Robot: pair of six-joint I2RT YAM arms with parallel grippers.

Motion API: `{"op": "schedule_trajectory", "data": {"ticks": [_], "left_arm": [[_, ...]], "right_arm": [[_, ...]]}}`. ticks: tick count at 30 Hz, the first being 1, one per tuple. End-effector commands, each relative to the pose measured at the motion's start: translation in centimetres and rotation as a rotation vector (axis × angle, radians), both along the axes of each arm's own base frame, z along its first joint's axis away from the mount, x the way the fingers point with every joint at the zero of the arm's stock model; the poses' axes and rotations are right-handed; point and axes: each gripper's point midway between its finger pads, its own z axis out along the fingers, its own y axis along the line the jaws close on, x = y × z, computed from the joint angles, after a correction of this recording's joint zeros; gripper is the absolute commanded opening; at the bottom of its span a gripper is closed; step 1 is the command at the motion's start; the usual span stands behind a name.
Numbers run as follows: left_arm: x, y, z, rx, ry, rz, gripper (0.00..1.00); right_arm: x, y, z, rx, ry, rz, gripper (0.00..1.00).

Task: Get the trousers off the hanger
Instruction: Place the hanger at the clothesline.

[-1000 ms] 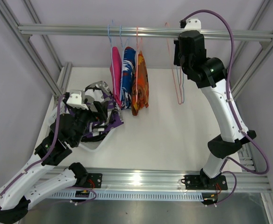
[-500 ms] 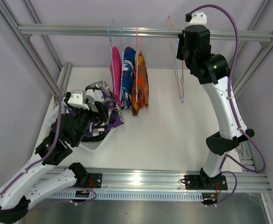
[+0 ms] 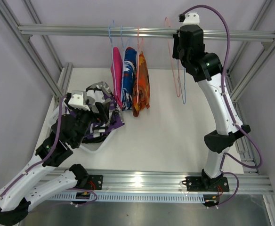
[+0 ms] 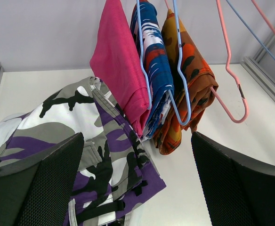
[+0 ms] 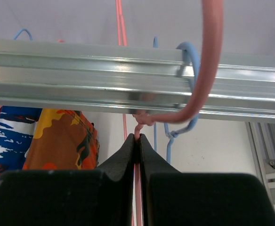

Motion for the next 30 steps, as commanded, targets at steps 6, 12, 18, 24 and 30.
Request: {"op": "schedule_trajectory", "data": {"ticks": [6, 12, 18, 24, 30], "left_arm": [[0.0, -0.3, 0.7, -0.003, -0.024, -0.019, 0.99], [-0.1, -0.3, 0.6, 0.000, -0.023, -0.022, 0.99], [-0.1, -0.3, 0.7, -0.001, -0.026, -0.024, 0.99], [-0.1, -0.3, 0.6, 0.001, -0.023, -0.024, 0.99], [-0.1, -0.3, 0.7, 0.002, -0.025, -0.025, 0.99]], "right_arm": [[1.2, -0.2, 2.2, 0.020, -0.085, 0.005, 0.00], [1.7, -0.3, -1.1, 0.001, -0.018, 0.005, 0.00], [1.6, 0.0, -2.8, -0.001, 0.021, 0.025, 0.08], [1.2, 0.0, -3.4, 0.011, 0.027, 0.035, 0.10], [0.3, -0.3, -3.9, 0.011, 0.044, 0.039, 0.48]]}}
